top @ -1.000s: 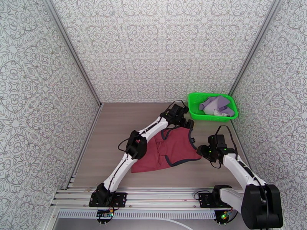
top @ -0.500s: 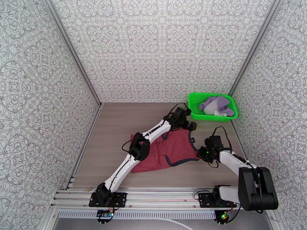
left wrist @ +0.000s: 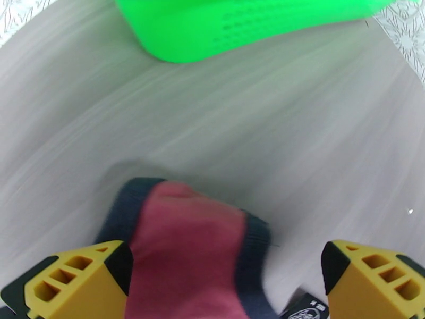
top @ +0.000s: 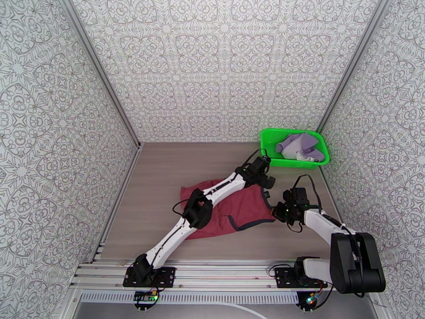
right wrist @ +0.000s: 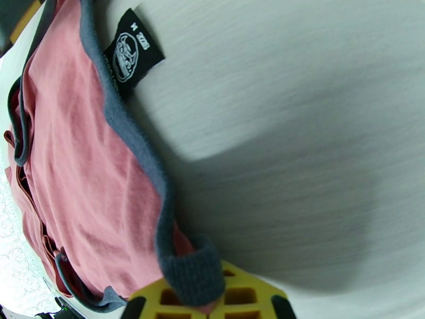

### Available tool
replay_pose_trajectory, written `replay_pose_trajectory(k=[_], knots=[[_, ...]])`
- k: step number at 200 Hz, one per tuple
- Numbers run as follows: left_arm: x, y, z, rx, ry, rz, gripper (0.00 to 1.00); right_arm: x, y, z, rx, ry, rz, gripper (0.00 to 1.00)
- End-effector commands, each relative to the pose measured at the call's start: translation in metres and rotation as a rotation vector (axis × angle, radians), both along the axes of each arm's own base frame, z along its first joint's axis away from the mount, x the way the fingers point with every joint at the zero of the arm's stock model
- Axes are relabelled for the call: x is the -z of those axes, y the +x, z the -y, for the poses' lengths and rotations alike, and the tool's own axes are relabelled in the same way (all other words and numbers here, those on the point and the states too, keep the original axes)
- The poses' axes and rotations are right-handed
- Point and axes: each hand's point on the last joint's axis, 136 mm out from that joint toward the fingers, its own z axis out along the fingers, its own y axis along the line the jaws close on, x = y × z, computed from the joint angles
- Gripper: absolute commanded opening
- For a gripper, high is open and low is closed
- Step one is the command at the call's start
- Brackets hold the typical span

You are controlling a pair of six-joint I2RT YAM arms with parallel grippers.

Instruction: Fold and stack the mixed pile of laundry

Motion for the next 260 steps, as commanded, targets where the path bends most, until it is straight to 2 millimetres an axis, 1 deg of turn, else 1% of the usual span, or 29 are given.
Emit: replay_pose_trajectory(k=[1, 14, 34, 44, 69, 85, 113, 129, 134, 142, 154, 176, 188, 203, 206, 214, 230, 240, 260], knots=[[0.003, 0.016, -0.007, -0.034, 0.041, 0.075, 0.98, 0.003, -0.005, -0.002, -0.005, 0.02, -0.004, 0.0], [0.008, 0.019, -0.008, -0.043, 0.051, 0.087, 0.93, 0.003, -0.007, -0.002, -0.006, 0.02, -0.007, 0.0], [0.016, 0.022, -0.007, -0.044, 0.059, 0.098, 0.75, 0.004, -0.008, -0.003, -0.009, 0.023, -0.012, 0.0], [0.02, 0.023, -0.007, -0.046, 0.062, 0.098, 0.72, 0.004, -0.009, -0.003, -0.009, 0.023, -0.015, 0.0], [0.03, 0.022, -0.006, -0.044, 0.066, 0.091, 0.71, 0.004, -0.009, -0.003, -0.01, 0.027, -0.016, 0.0], [0.03, 0.022, -0.005, -0.041, 0.059, 0.091, 0.72, 0.004, -0.009, -0.003, -0.011, 0.028, -0.015, 0.0], [0.028, 0.02, -0.001, -0.033, 0.046, 0.095, 0.83, 0.003, -0.009, -0.004, -0.011, 0.03, -0.015, 0.0], [0.029, 0.02, 0.002, -0.028, 0.042, 0.101, 0.84, 0.003, -0.01, -0.004, -0.012, 0.032, -0.015, 0.0], [0.031, 0.019, 0.003, -0.027, 0.041, 0.098, 0.83, 0.003, -0.01, -0.004, -0.012, 0.032, -0.016, 0.0], [0.033, 0.019, 0.003, -0.029, 0.041, 0.093, 0.78, 0.002, -0.01, -0.004, -0.013, 0.032, -0.014, 0.0], [0.032, 0.019, 0.003, -0.027, 0.038, 0.093, 0.67, 0.002, -0.011, -0.004, -0.012, 0.03, -0.013, 0.0], [0.034, 0.018, 0.005, -0.022, 0.032, 0.087, 0.42, 0.001, -0.011, -0.004, -0.012, 0.03, -0.009, 0.0], [0.034, 0.016, 0.006, -0.022, 0.028, 0.08, 0.3, 0.0, -0.011, -0.004, -0.013, 0.03, -0.008, 0.0], [0.034, 0.015, 0.007, -0.025, 0.026, 0.074, 0.07, -0.001, -0.011, -0.004, -0.012, 0.032, -0.005, 0.0], [0.035, 0.014, 0.007, -0.025, 0.027, 0.071, 0.0, -0.001, -0.011, -0.004, -0.012, 0.033, -0.005, 0.0], [0.033, 0.013, 0.007, -0.028, 0.028, 0.069, 0.0, -0.001, -0.011, -0.005, -0.013, 0.034, -0.004, 0.0], [0.025, 0.013, 0.006, -0.039, 0.019, 0.072, 0.0, -0.002, -0.011, -0.005, -0.015, 0.034, 0.003, 0.0], [0.013, 0.014, 0.006, -0.045, 0.007, 0.083, 0.0, -0.004, -0.01, -0.005, -0.015, 0.035, 0.006, 0.0], [-0.02, 0.019, 0.006, -0.053, -0.034, 0.126, 0.0, -0.01, -0.008, -0.005, -0.017, 0.035, 0.025, 0.0]])
